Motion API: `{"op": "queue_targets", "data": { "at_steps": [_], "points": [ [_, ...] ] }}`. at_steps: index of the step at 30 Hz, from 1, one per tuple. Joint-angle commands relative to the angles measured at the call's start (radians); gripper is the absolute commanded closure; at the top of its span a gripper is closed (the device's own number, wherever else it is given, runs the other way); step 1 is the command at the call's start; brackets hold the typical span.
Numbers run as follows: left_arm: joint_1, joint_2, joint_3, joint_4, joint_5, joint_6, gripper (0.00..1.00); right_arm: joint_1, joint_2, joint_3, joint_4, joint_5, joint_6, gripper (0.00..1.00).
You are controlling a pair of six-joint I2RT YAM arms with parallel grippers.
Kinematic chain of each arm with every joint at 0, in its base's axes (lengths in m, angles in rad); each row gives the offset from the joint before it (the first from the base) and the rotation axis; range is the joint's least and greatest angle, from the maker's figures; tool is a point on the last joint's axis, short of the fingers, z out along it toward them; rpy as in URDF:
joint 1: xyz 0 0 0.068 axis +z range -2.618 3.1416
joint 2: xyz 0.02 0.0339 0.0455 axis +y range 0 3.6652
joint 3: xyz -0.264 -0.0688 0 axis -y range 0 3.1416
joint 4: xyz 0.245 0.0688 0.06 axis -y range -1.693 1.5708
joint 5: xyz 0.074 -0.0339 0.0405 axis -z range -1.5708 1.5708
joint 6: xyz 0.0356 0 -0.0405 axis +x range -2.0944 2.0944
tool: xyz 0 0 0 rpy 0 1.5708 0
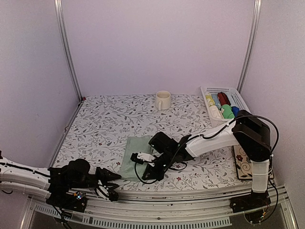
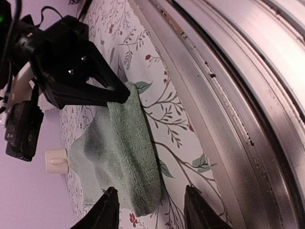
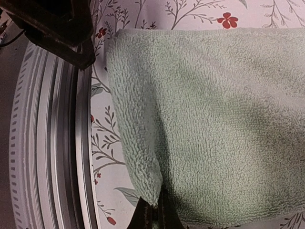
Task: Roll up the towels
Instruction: Roll the towel at the center of the board.
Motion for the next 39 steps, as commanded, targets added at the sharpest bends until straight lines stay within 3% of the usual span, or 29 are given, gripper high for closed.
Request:
{"op": "queue_targets", "data": {
  "at_steps": [1, 11, 20, 28, 35, 38, 39],
  "points": [
    [-0.007, 0.076, -0.012, 0.063, -0.001, 0.089, 0.54, -0.04, 0.063, 0.054, -0.112, -0.08, 0.084, 0.98],
    [-0.015, 0.289, 0.005, 0.266, -0.069, 0.132, 0.56, -0.089, 0.098, 0.066, -0.15, -0.165, 0.137, 0.98],
    [-0.01, 0.573, 0.057, 0.411, -0.135, 0.157, 0.57, -0.12, 0.111, 0.078, -0.174, -0.209, 0.142, 0.98],
    [0.005, 0.712, 0.075, 0.46, -0.181, 0.151, 0.65, -0.13, 0.116, 0.081, -0.18, -0.231, 0.135, 0.98],
    [0.009, 0.815, 0.095, 0.491, -0.227, 0.151, 0.81, -0.136, 0.12, 0.082, -0.188, -0.242, 0.125, 0.98],
    [0.009, 0.84, 0.097, 0.497, -0.237, 0.149, 1.0, -0.143, 0.113, 0.084, -0.191, -0.241, 0.122, 0.97],
    [0.009, 0.844, 0.096, 0.496, -0.237, 0.148, 1.0, -0.145, 0.107, 0.084, -0.194, -0.235, 0.122, 0.96]
  ]
}}
